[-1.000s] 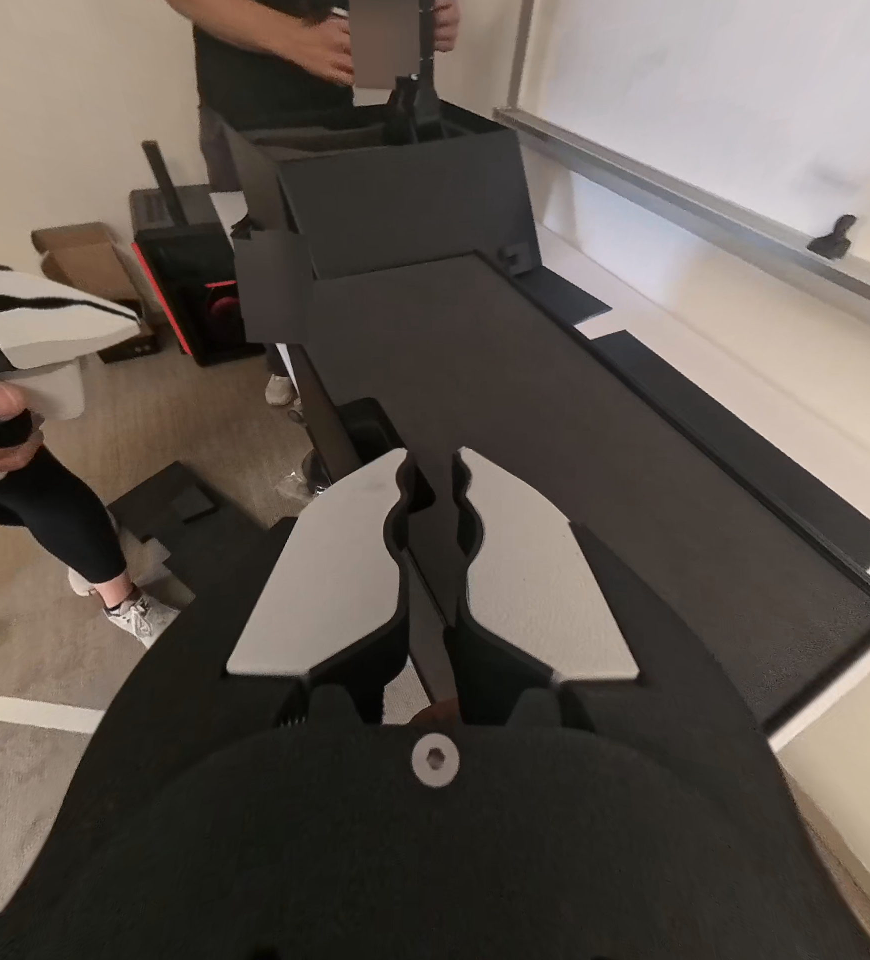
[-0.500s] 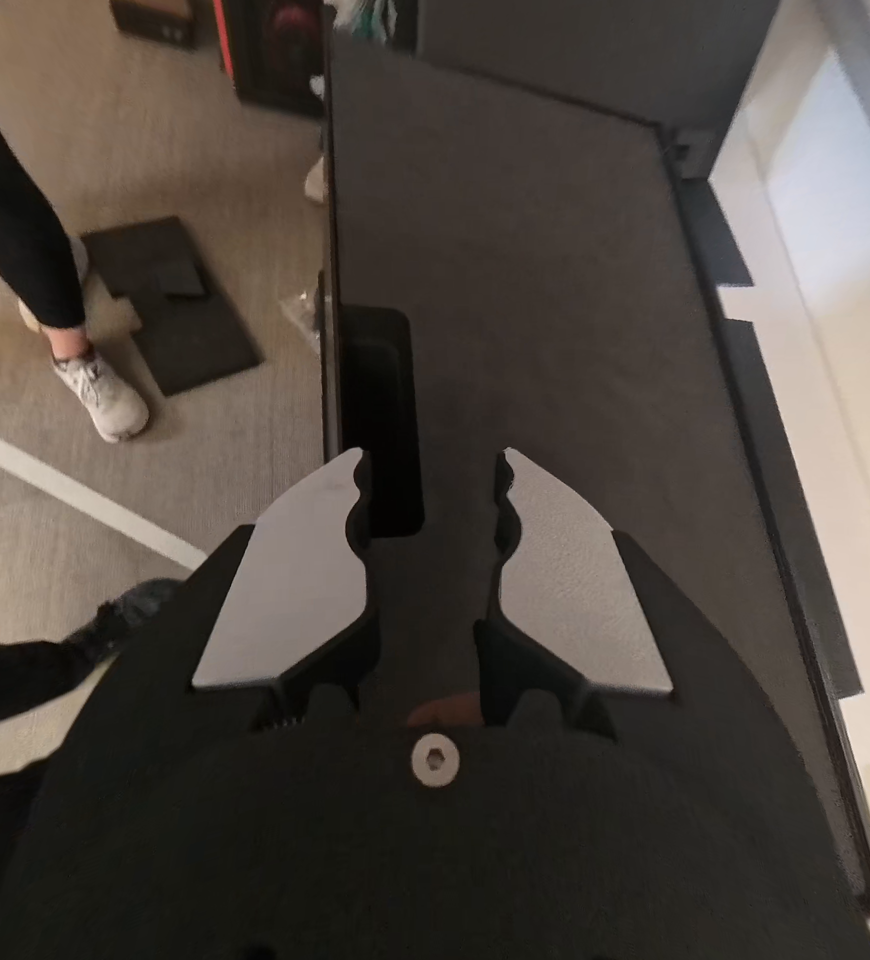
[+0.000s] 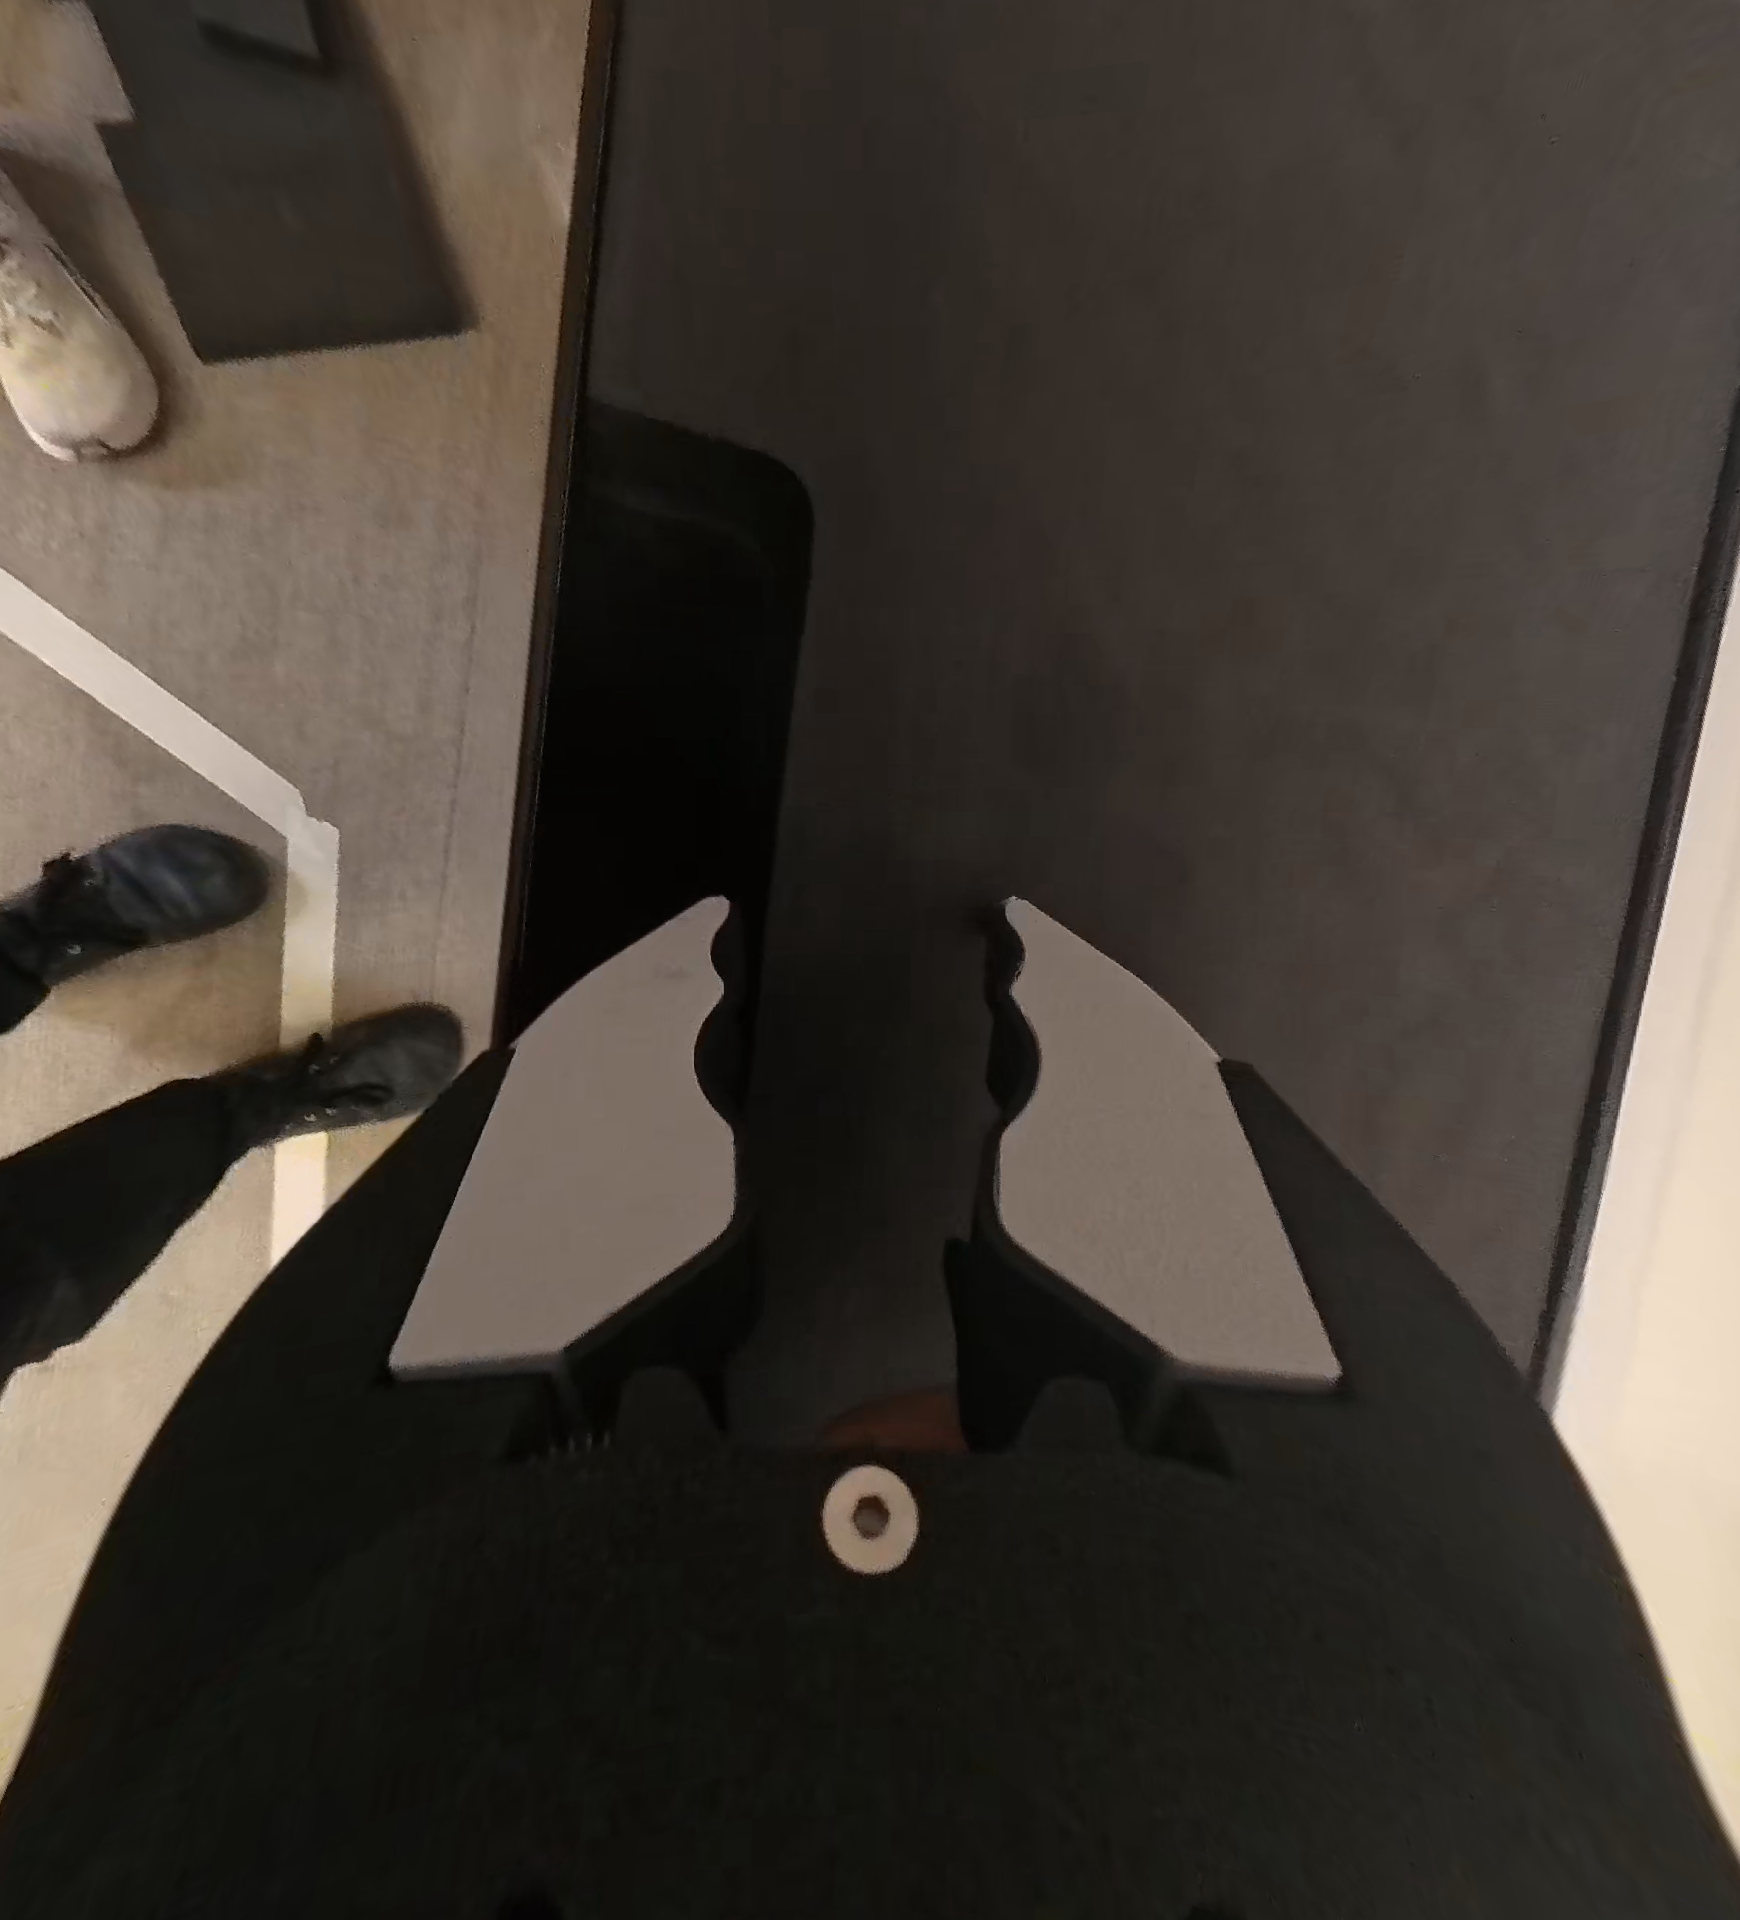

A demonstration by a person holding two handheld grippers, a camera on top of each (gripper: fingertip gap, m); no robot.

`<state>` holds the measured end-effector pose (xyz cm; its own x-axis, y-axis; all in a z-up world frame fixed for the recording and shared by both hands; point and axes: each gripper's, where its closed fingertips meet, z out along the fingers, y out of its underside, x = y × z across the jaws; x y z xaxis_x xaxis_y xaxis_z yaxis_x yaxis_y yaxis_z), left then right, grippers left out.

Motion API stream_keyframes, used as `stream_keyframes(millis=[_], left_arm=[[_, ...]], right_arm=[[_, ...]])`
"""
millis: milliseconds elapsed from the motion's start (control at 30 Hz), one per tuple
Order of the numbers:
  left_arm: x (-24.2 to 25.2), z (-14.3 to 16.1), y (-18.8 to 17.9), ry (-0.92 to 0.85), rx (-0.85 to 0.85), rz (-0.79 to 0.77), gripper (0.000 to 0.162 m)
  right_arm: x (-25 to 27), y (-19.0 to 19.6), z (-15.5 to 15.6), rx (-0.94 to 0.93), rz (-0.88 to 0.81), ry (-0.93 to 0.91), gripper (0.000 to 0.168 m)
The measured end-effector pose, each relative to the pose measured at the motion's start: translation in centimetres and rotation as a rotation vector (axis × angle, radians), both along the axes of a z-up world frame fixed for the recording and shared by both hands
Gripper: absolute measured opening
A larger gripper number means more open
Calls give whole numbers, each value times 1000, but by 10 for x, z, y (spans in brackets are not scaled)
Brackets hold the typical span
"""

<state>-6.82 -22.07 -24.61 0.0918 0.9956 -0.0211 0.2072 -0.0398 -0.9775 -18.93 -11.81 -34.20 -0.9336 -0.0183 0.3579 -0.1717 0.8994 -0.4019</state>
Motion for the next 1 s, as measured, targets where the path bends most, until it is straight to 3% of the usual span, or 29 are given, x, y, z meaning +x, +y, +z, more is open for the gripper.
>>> stream_keyframes(millis=[200,467,600,800,1000], left_arm=[[-3,-1,-9,-5,-8,-16,19],[-17,4,-15,-10,-59,-60,19],[-43,23,-14,28,-158,-149,23],[-83,46,-15,7,-434,-375,39],[-121,64,-14,-76,-668,-491,71]], right_arm=[[-5,-1,13,-33,10,55,45],[-18,2,69,-81,-8,106,52],[-28,6,93,-103,-38,66,61],[-37,7,119,-118,-17,17,62],[-49,11,133,-150,-12,-74,62]])
